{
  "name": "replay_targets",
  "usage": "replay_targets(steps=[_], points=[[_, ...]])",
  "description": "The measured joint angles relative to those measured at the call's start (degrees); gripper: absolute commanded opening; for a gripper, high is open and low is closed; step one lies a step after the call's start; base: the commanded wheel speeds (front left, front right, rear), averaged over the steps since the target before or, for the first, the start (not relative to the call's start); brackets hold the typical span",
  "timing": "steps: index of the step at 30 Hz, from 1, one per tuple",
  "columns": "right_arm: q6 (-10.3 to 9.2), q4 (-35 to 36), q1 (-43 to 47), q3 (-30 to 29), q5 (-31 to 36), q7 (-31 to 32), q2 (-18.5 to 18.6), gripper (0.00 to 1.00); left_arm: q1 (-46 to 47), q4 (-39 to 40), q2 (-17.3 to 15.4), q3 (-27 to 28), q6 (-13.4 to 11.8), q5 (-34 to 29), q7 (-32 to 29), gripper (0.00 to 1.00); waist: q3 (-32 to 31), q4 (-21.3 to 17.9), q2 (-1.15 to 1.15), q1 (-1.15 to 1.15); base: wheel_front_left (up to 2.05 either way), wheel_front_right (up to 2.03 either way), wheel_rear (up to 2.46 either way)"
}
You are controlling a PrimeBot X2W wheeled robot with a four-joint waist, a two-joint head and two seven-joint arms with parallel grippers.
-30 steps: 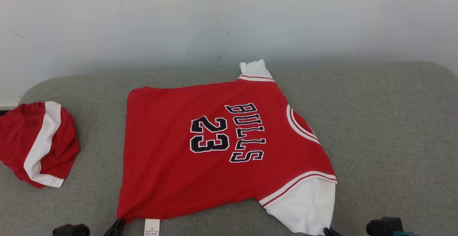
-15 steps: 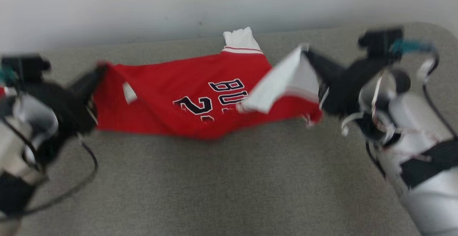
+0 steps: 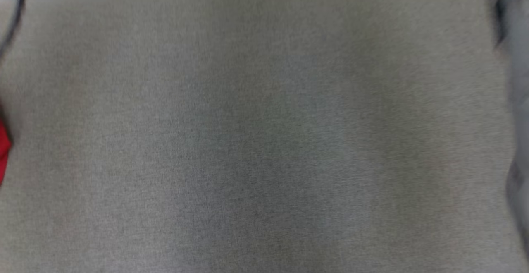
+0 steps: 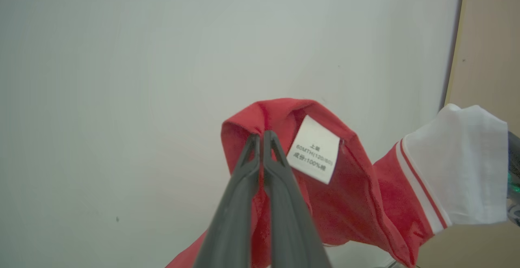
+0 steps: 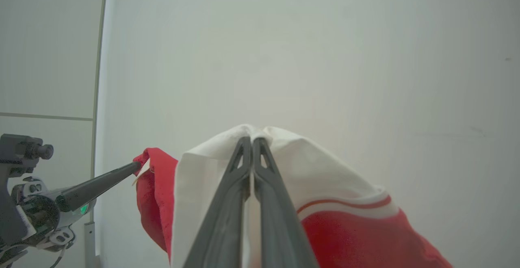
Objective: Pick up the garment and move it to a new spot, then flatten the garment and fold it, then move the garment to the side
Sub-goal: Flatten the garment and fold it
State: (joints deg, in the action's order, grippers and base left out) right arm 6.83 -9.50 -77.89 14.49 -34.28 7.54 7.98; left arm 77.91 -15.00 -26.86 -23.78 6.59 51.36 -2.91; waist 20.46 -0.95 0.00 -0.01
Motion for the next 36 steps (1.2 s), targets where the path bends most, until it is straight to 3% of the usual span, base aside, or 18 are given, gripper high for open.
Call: replay_targets(steps=[5, 9, 15, 21, 31, 36], points=[[0.0, 3.8, 19.3, 3.2, -1.0, -1.2, 0.8, 0.0, -18.2, 2.1, -6.7, 0.2, 0.0, 1.1, 1.9, 0.0, 4.2, 0.9, 0.03, 0.04, 0.0, 0.0, 0.0], [-0.01, 5.6, 28.0, 2.5, -1.6, -5.0, 2.0, 0.0, -28.2, -2.3, -7.6, -2.7, 0.3, 0.9, 3.8, 0.0, 6.7, 1.1, 0.02, 0.02, 0.0, 0.0, 0.0], [-0.01, 2.5, 38.4, 1.6, -1.2, -9.6, 4.1, 0.0, -33.4, -6.1, -5.7, -5.6, 0.5, -0.6, 7.6, 0.0, 6.6, 0.7, 0.02, 0.01, 0.0, 0.0, 0.0], [-0.01, -0.1, 49.5, 1.6, -1.0, -13.0, 5.0, 0.0, -39.6, -10.4, -3.0, -8.3, 0.5, -0.9, 11.4, 0.0, 2.6, 0.5, 0.01, 0.0, 0.0, 0.0, 0.0], [-0.01, -1.5, 63.1, 3.3, -1.6, -14.2, 5.7, 0.0, -47.4, -12.8, -3.6, -11.6, 0.2, -5.0, 14.6, 0.0, -5.1, 1.0, 0.0, -0.01, 0.0, 0.0, 0.0], [-0.37, -1.3, 67.8, 2.0, -1.6, -14.7, 8.3, 0.0, -52.2, -13.4, -3.7, -12.0, -1.1, -5.1, 15.1, 0.0, -9.3, 1.3, 0.0, -0.01, 0.0, 0.0, 0.0]])
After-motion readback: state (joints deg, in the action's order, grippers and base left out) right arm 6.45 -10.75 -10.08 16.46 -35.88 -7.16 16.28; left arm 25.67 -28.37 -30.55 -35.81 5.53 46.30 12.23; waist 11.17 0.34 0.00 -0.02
